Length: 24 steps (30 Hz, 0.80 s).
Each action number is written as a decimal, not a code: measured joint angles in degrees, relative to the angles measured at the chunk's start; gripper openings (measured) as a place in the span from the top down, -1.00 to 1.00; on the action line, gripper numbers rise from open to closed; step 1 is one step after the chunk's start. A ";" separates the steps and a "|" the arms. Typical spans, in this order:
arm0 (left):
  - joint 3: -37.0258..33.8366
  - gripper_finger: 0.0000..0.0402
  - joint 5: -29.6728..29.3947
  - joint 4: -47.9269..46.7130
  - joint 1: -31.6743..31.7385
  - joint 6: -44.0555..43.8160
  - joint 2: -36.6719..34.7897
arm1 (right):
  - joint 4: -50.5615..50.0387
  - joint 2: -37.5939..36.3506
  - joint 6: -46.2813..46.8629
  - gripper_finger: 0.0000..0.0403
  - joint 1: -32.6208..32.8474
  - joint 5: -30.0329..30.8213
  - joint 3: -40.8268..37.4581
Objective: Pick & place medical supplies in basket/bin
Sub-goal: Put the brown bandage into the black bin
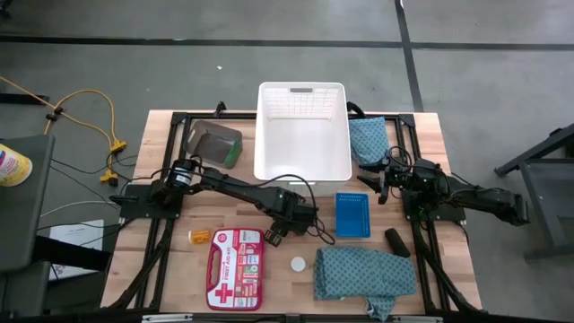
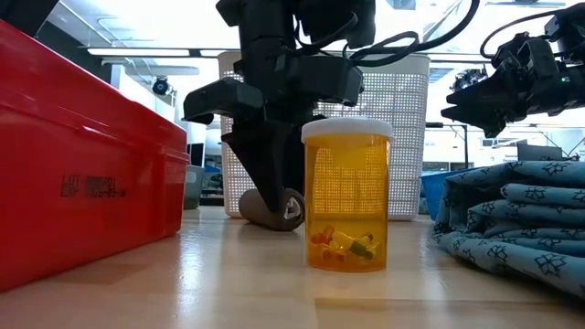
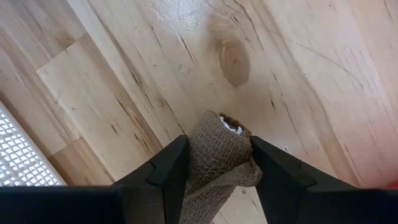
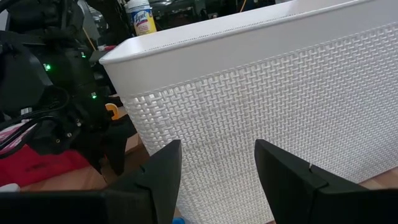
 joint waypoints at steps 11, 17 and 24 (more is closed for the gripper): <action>4.56 0.25 -1.81 -6.56 -1.62 -1.74 0.00 | -0.02 0.00 0.00 0.05 0.00 0.00 -0.01; 7.90 0.25 -1.91 -10.65 -2.26 -2.36 0.00 | -0.02 0.00 0.00 0.05 0.01 0.00 -0.01; 10.08 0.25 -4.68 -11.64 -4.17 -3.88 -0.57 | -0.02 0.00 0.00 0.05 0.00 0.00 0.01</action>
